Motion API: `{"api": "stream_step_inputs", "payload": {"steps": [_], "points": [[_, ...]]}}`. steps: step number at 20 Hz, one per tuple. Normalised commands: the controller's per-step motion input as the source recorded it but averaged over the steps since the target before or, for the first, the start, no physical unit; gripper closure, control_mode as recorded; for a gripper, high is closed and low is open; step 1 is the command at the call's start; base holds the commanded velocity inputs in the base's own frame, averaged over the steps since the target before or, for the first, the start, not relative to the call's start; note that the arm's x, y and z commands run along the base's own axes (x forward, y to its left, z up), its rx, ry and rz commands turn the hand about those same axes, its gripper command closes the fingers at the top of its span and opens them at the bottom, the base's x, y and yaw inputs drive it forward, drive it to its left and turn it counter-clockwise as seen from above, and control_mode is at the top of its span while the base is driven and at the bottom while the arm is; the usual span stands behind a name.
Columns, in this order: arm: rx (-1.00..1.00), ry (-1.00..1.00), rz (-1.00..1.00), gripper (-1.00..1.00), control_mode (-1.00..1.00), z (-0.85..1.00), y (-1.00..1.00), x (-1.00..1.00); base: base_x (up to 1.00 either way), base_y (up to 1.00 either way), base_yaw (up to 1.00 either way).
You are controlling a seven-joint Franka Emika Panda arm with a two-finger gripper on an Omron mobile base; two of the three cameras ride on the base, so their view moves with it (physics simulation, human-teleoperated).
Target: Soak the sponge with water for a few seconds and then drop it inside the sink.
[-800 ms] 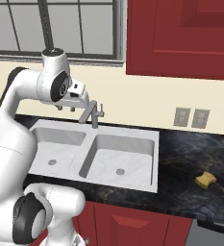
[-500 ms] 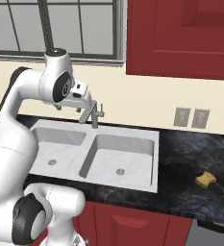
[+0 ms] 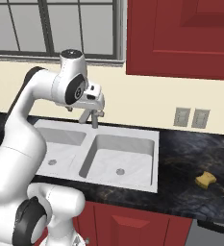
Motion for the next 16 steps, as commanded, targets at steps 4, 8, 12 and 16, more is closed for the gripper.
{"api": "stream_step_inputs", "payload": {"steps": [4, 8, 12, 16], "points": [[0.00, 0.00, 0.00, -1.00, -1.00, 0.00, -0.32, 0.00, 0.00, 0.00, 0.00], [0.00, -0.01, 0.00, -1.00, -1.00, 0.00, -0.02, 0.00, 0.00, 0.00, 0.00], [0.12, -0.09, 0.00, -1.00, -1.00, -0.17, 0.00, 0.00, 0.00, 0.00, 0.00], [0.20, -0.16, 0.00, -1.00, -1.00, -0.23, 0.00, 0.04, 0.00, 0.00, 0.00]]}}
